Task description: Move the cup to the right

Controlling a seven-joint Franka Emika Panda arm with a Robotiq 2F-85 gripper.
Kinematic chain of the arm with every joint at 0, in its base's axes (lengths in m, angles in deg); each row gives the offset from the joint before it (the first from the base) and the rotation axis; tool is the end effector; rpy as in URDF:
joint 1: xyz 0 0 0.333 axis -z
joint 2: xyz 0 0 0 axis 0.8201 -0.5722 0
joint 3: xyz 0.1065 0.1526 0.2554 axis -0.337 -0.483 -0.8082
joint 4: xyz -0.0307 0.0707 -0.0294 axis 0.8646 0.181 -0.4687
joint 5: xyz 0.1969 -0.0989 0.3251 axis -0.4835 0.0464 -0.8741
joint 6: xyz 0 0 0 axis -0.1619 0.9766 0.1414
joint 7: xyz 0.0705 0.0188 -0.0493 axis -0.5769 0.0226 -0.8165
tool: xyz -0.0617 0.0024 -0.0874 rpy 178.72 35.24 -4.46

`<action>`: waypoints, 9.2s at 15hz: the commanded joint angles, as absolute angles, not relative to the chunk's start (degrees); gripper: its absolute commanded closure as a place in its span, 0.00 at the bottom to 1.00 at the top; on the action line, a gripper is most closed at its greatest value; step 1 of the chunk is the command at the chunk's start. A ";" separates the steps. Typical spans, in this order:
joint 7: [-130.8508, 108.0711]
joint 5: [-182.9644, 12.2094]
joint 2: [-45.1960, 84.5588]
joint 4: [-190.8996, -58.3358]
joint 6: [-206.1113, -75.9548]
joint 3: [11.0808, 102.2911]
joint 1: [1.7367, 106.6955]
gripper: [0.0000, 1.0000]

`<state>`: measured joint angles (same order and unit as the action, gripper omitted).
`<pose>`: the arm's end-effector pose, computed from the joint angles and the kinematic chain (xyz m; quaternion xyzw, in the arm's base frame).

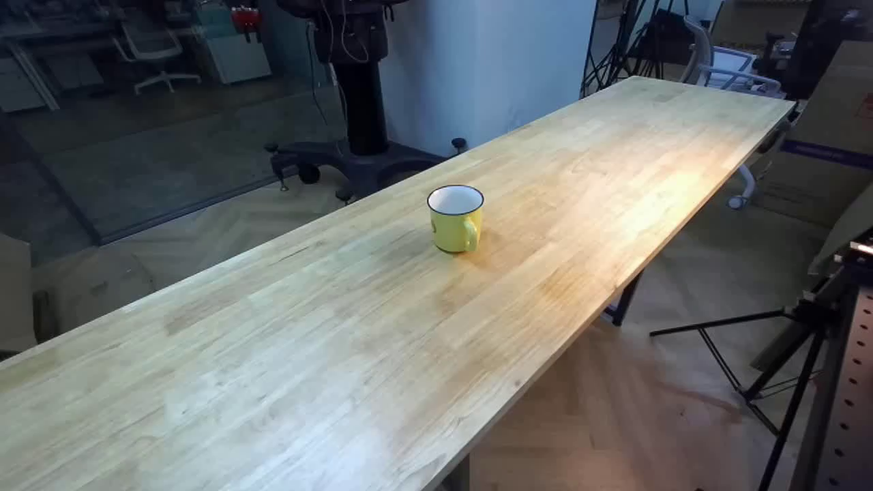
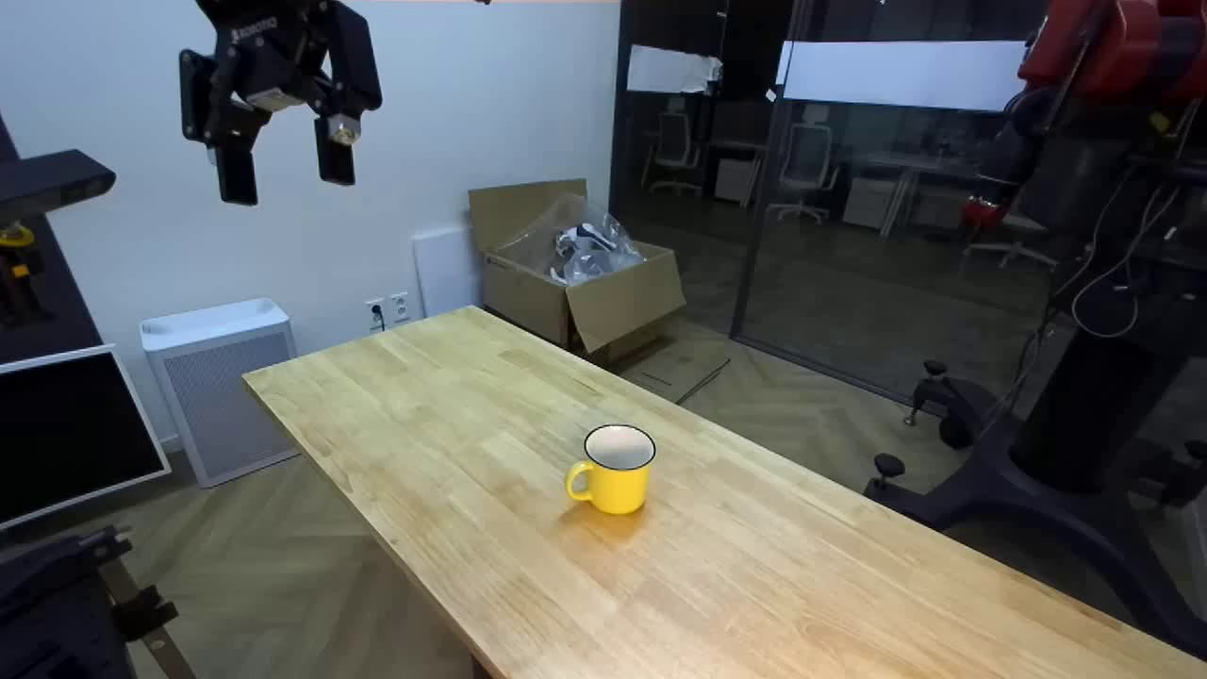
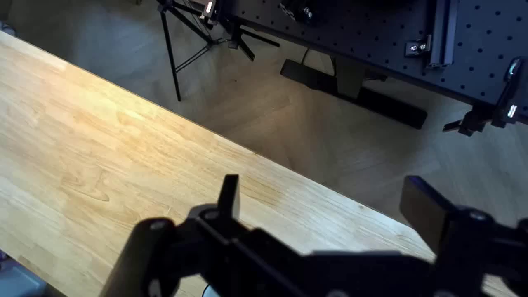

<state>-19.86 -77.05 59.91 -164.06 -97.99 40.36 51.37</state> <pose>0.3826 0.0956 0.4865 0.9639 0.1718 -0.1339 0.1529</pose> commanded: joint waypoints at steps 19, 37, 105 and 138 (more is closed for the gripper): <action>-19.04 -75.28 59.64 -163.97 -96.56 41.80 47.94 0.00; -9.41 -82.51 52.01 -164.67 -118.85 47.55 51.92 0.00; -20.82 -86.20 -17.08 -113.07 -130.15 55.37 59.76 0.31; -20.32 -89.28 -13.47 -118.45 -127.49 54.77 61.42 0.97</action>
<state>-21.55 -86.70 -16.18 -115.81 -127.17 55.46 58.88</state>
